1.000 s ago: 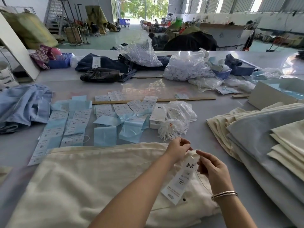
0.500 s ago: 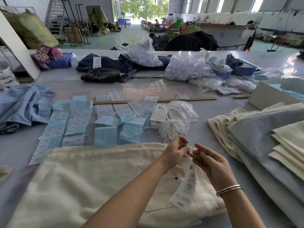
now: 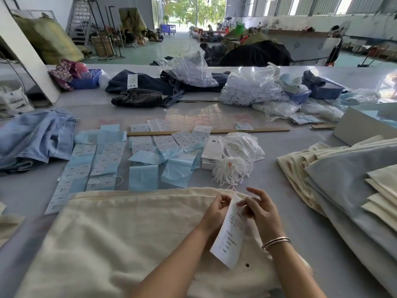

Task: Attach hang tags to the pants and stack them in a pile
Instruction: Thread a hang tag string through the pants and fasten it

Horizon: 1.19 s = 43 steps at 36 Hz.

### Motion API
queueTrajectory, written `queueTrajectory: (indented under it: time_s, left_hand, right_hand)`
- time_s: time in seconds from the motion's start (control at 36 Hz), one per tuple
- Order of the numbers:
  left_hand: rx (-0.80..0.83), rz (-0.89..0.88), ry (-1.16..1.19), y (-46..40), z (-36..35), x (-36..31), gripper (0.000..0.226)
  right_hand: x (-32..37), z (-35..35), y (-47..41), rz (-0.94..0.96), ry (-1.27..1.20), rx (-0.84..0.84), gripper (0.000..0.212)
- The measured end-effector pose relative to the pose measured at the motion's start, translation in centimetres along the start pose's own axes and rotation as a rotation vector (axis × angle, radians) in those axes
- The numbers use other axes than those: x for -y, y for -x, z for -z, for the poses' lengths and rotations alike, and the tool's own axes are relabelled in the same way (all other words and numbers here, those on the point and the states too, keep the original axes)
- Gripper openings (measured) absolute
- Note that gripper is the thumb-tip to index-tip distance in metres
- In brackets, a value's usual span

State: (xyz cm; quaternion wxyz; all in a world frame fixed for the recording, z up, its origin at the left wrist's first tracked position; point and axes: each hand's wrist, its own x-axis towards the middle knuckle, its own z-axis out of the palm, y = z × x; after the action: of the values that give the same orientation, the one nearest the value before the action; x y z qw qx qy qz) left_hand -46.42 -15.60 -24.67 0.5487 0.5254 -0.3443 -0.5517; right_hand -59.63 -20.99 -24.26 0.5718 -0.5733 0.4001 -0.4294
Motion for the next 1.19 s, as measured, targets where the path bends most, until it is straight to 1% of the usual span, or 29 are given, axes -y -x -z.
queueTrajectory:
  time_s: [0.03,0.06,0.14,0.17,0.25,0.31,0.36,0.44,0.5,0.58,0.69,0.75,0.81,0.86,0.94,1.0,1.06,1.14,1.19]
  left_hand:
    - [-0.022,-0.009,0.012,0.0,0.1,0.2,0.009]
    - [-0.049,-0.018,0.020,-0.1,0.2,0.5,0.010]
    - [-0.138,-0.042,0.099,-0.4,0.7,1.1,0.011]
    - [-0.164,-0.046,0.180,-0.5,0.8,1.2,0.012]
    - [-0.217,-0.041,0.450,-1.2,1.1,0.5,0.014]
    - [-0.188,-0.017,0.530,-1.7,1.1,-0.3,0.012]
    - [-0.112,-0.007,0.458,-1.9,1.0,-0.9,0.012]
    - [0.058,-0.014,0.155,-1.7,0.8,-1.2,0.016]
    - [0.124,-0.015,0.029,-1.4,0.7,-1.0,0.017]
    - [0.105,-0.058,-0.046,-1.0,0.6,-0.5,0.018]
    - [0.105,-0.110,-0.130,-0.8,0.2,0.1,0.017]
    - [0.103,-0.124,-0.137,-0.8,0.1,0.2,0.016]
    - [0.087,-0.122,-0.142,-0.9,0.2,0.3,0.015]
    - [0.056,-0.121,-0.143,-1.0,0.4,0.5,0.016]
    - [0.008,-0.124,-0.130,-1.3,0.8,0.8,0.019]
    - [-0.005,-0.120,-0.125,-1.4,1.0,0.8,0.020]
    - [-0.027,-0.109,-0.105,-1.5,0.9,0.9,0.019]
    - [-0.075,-0.099,-0.080,-1.5,1.0,0.9,0.015]
    - [-0.099,-0.112,-0.100,-1.6,1.1,0.9,0.012]
  right_hand:
    - [-0.3,-0.2,0.3,-0.027,-0.030,-0.029,0.013]
    - [-0.5,-0.5,0.6,-0.052,-0.051,-0.060,0.014]
    - [-1.2,-0.6,1.0,-0.072,-0.033,-0.111,0.030]
    - [-1.3,-0.6,1.0,-0.067,-0.005,-0.111,0.028]
    - [-1.7,-0.9,1.2,-0.046,0.048,-0.050,0.006]
    - [-2.0,-1.2,1.2,-0.019,0.054,-0.036,0.008]
    - [-1.9,-1.3,1.1,-0.006,0.040,-0.087,0.012]
    - [-2.0,-0.7,0.5,-0.039,-0.107,-0.187,0.019]
    - [-2.2,-0.4,0.1,-0.083,-0.210,-0.209,0.021]
    - [-2.5,-0.3,-0.3,-0.130,-0.266,-0.205,0.020]
    - [-2.6,-0.1,-0.7,-0.197,-0.351,-0.194,0.023]
    - [-2.6,-0.1,-0.8,-0.204,-0.328,-0.181,0.017]
    - [-2.7,-0.2,-0.6,-0.188,-0.304,-0.211,0.016]
    - [-2.7,-0.1,-0.2,-0.113,-0.241,-0.280,0.018]
    - [-2.7,0.2,0.7,0.054,-0.013,-0.379,0.021]
    - [-2.7,0.4,1.2,0.114,0.146,-0.398,0.029]
    - [-2.7,0.5,1.5,0.163,0.326,-0.366,0.033]
    - [-2.7,0.4,2.0,0.264,0.619,-0.265,0.026]
    - [-2.7,0.0,2.2,0.300,0.690,-0.188,0.023]
